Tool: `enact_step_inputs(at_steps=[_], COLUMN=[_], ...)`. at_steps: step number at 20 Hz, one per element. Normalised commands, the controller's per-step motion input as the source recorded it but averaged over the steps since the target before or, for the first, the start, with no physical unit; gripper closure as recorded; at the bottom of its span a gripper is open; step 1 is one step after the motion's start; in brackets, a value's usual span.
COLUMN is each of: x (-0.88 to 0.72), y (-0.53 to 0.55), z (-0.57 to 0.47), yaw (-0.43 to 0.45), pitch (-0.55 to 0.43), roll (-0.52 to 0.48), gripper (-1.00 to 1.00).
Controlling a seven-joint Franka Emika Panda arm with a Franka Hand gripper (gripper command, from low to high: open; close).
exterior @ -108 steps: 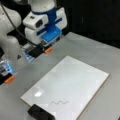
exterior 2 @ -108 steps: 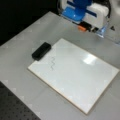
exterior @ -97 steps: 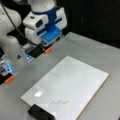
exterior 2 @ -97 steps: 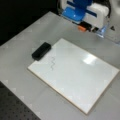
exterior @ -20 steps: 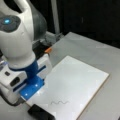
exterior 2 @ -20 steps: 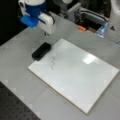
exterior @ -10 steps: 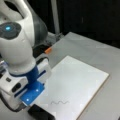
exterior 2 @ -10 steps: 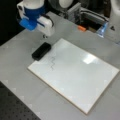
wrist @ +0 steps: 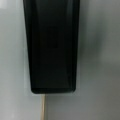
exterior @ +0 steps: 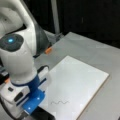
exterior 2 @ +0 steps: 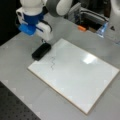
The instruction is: Erasing curve lines
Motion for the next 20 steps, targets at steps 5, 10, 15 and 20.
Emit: enact_step_inputs(at_steps=[5, 10, 15, 20], x=[0.02, 0.04, 0.09, 0.12], y=[-0.11, -0.12, -0.12, -0.11], z=[-0.08, -0.11, -0.12, -0.11], yaw=[0.098, 0.113, 0.116, 0.100], pitch=[0.038, 0.015, -0.028, -0.045], roll=[0.017, 0.024, 0.039, 0.062], gripper=[-1.00, -1.00, -1.00, -1.00])
